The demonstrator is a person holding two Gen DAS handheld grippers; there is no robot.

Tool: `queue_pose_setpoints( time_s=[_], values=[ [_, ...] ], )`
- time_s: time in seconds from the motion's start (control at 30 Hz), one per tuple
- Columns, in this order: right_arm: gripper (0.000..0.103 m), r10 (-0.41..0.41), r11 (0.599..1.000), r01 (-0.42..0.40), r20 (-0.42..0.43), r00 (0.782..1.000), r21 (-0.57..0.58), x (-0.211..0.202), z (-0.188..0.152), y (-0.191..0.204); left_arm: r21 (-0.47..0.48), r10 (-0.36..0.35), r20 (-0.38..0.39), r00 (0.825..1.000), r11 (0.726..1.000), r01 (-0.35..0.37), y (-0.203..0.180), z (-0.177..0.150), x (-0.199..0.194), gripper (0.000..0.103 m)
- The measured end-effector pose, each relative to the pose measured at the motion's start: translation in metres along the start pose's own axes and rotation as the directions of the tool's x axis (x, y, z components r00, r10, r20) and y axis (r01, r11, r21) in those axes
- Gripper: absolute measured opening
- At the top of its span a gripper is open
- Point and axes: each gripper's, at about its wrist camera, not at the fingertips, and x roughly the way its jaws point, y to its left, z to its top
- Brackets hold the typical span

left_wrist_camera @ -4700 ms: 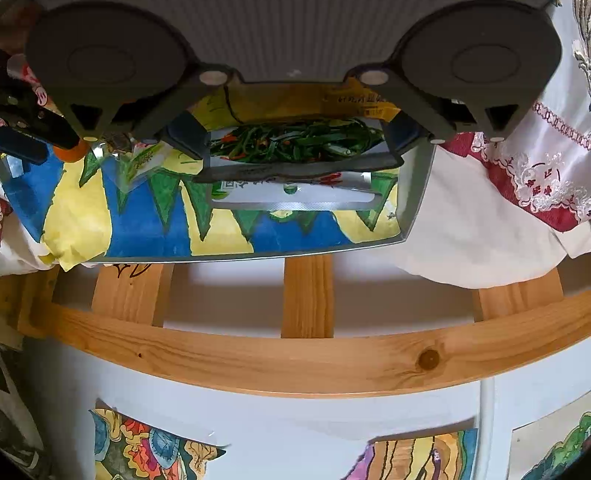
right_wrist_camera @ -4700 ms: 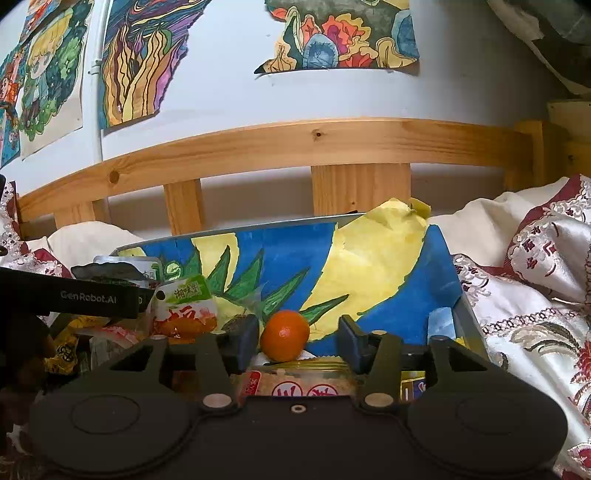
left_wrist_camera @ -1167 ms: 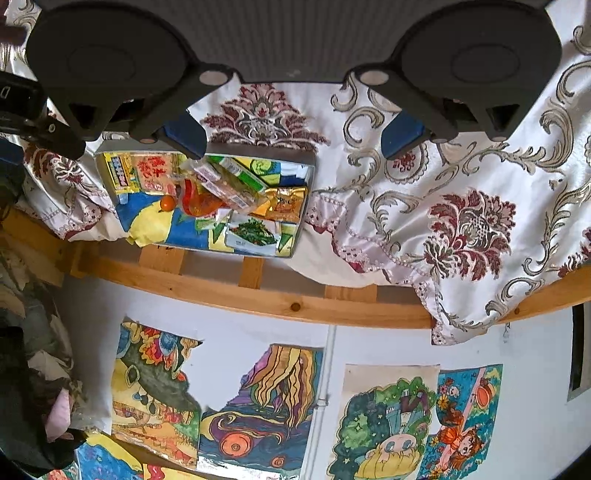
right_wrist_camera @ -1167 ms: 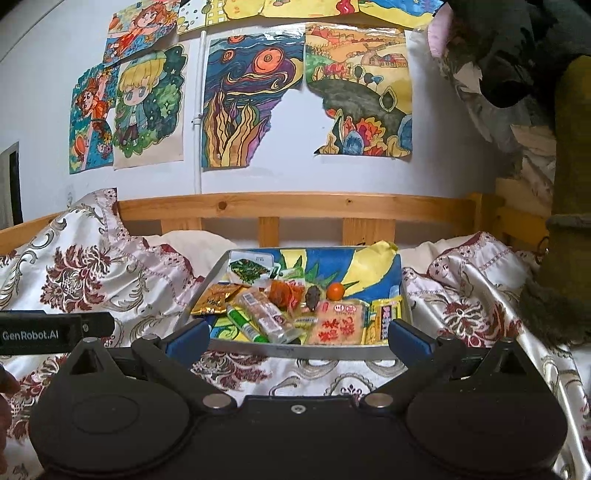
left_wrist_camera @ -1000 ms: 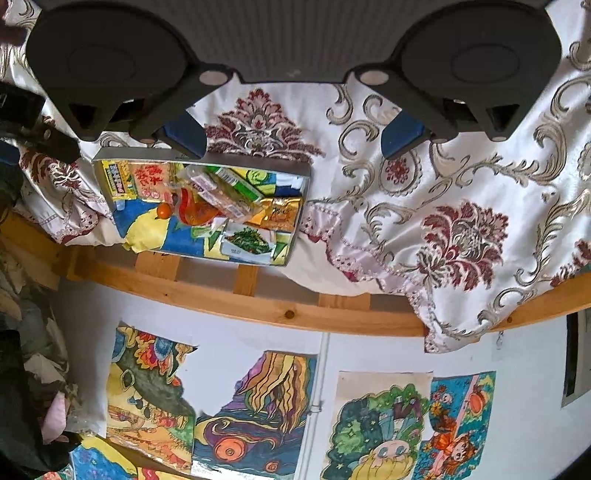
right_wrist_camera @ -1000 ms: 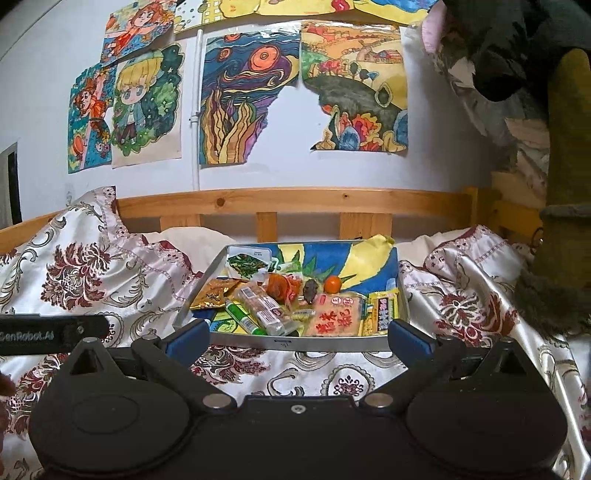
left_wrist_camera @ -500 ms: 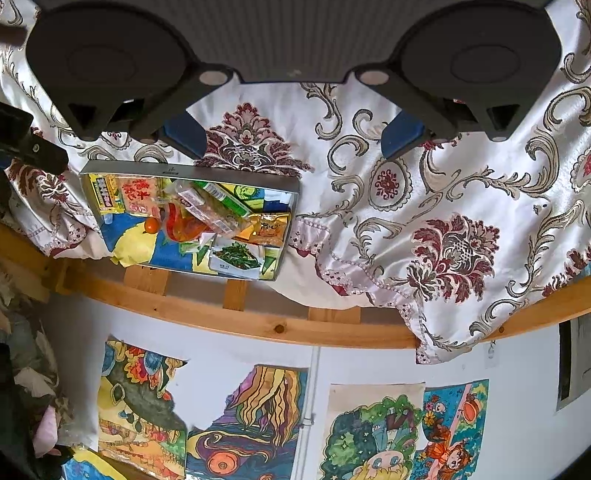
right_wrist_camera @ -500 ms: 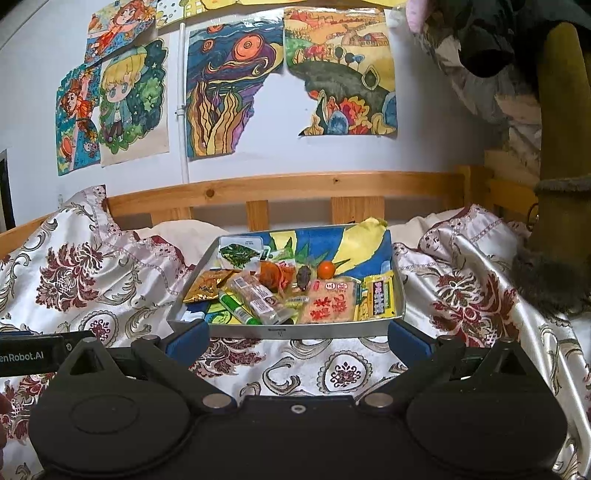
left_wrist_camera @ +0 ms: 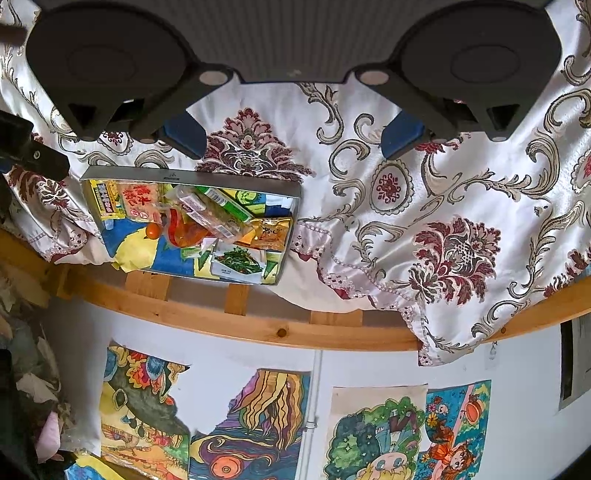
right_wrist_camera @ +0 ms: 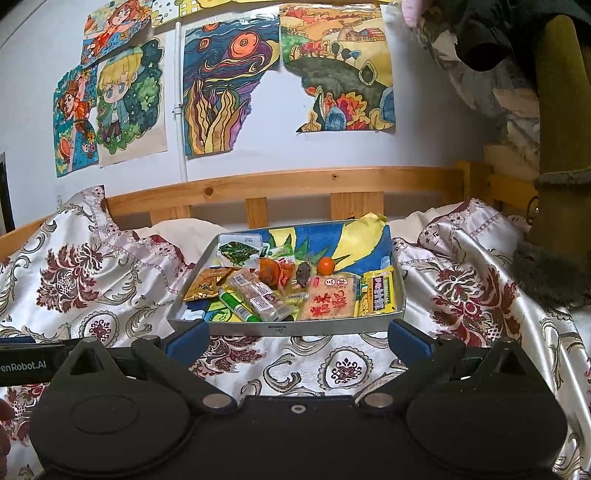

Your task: Organize snacks

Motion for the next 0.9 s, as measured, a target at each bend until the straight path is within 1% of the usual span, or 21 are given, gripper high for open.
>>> queue_pose_setpoints(
  time_s=[0.5,0.9],
  values=[
    [0.102,0.000,1.000,0.000,-0.003,1.000,0.002,0.0002,-0.0011,0.0008,-0.007,0.003,0.011,1.000,1.000,-0.003,0.0021,-0.0012,-0.0016,0.102],
    [0.102,0.000,1.000,0.000,-0.006,1.000,0.000,0.0007,-0.0031,0.0029,-0.009,0.000,0.000,1.000,1.000,0.000,0.0027,-0.0039,-0.0025,0.102]
  ],
)
